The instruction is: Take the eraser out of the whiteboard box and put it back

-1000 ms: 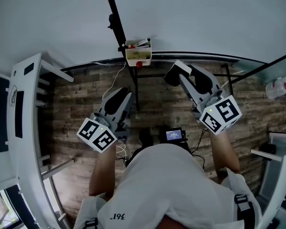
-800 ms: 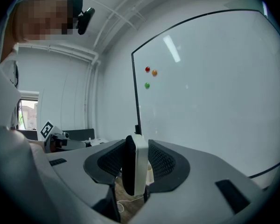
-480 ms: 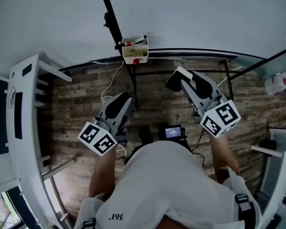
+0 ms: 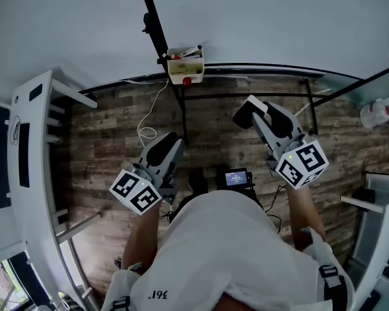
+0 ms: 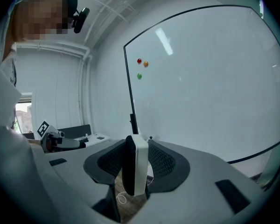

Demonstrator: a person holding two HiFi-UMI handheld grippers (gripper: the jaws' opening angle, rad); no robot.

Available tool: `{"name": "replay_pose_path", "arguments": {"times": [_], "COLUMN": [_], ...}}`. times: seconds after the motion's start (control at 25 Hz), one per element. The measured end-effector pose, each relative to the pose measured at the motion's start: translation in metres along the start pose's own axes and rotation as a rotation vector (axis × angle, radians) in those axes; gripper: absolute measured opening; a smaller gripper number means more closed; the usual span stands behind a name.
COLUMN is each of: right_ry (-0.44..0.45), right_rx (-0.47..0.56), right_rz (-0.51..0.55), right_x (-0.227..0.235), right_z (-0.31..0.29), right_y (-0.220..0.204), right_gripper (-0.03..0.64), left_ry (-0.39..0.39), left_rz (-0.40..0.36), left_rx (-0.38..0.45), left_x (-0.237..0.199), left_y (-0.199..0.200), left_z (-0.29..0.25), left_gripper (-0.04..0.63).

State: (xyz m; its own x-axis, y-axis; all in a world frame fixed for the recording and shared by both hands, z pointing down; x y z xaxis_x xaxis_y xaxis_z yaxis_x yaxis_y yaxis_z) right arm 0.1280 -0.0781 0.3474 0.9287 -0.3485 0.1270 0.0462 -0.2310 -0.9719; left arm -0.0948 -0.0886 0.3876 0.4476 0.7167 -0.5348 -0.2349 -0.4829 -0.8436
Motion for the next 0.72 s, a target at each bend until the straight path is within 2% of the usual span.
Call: {"name": "replay_pose_path", "arguments": {"times": [0.72], "right_ry": [-0.035], "right_rx": [-0.022], "right_rz": [0.024], "right_x": [-0.016], "right_z": [-0.023], "right_y": [-0.004], "right_gripper": [0.164], "left_ry": [-0.032], "left_rz": [0.029], "left_rx": [-0.019], "left_x": [-0.021], "left_y": [-0.002], "left_z": [0.011], "left_gripper": [0.106]}}
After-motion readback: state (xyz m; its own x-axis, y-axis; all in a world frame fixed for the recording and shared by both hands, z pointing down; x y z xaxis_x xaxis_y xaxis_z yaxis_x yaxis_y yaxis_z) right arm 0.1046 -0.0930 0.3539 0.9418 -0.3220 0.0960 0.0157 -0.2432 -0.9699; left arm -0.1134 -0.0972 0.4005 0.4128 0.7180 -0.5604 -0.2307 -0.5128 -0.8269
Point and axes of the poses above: the fingertips, and each gripper's own axes: z backward along the fingers, x to its right, y out of its top, the point moved 1 cm from there along z, backward along the fingers, and after that the axes turned 1 degree about -y, right-handed, at the moved point
